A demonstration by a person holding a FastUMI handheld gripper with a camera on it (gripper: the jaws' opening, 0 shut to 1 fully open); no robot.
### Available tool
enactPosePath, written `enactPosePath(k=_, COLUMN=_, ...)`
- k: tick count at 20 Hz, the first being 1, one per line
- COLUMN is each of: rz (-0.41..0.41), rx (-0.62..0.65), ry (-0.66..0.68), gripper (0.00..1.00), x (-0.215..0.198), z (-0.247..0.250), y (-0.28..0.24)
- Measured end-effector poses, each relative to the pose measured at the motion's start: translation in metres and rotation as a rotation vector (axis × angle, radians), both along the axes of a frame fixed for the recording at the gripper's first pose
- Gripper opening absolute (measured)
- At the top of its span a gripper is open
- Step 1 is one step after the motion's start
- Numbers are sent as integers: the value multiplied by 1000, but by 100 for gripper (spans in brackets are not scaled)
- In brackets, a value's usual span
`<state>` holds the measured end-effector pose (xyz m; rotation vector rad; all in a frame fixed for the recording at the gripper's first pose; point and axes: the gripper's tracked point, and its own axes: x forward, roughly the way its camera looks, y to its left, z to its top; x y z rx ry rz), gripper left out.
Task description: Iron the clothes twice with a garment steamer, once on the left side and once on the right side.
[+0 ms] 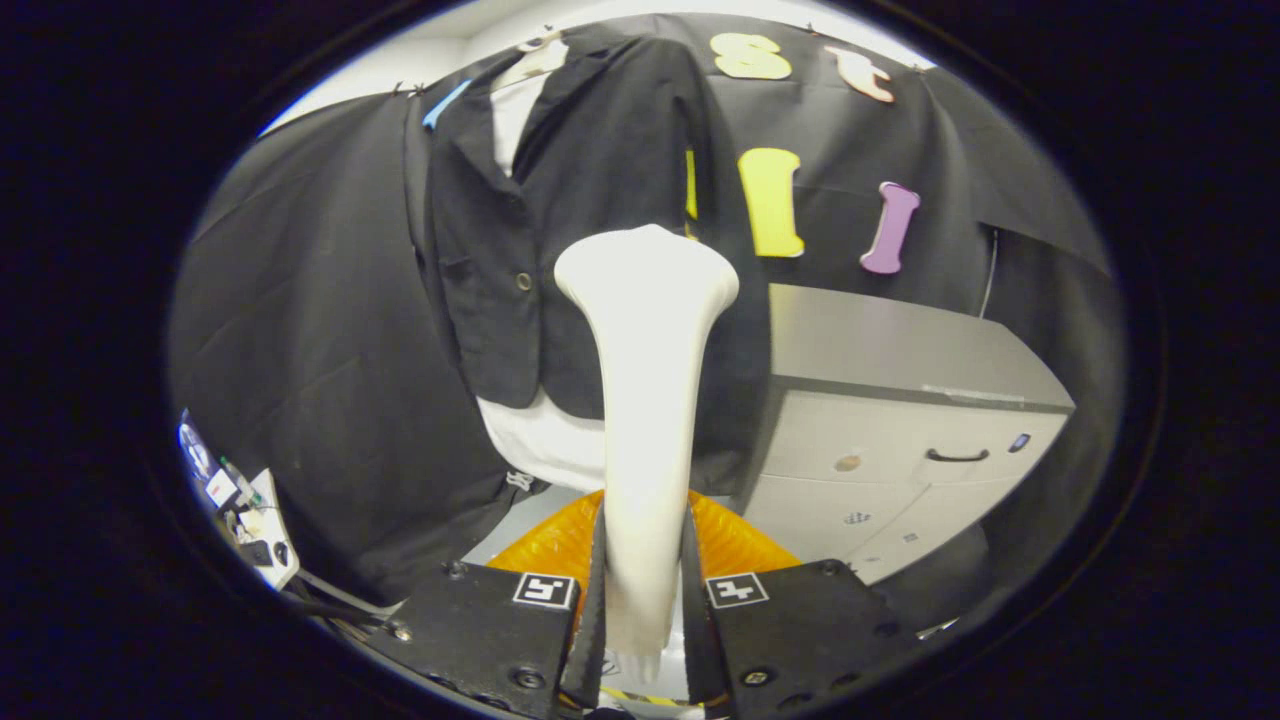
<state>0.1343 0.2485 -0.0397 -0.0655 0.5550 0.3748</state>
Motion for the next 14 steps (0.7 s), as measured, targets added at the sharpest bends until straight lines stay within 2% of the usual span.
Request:
enactPosePath(k=5, rz=-79, rx=34, ry=4, gripper=35, x=-15, z=2, y=-87)
enactPosePath(k=14, rz=-189, rx=87, ry=46, gripper=35, x=-63, z=-28, y=-226)
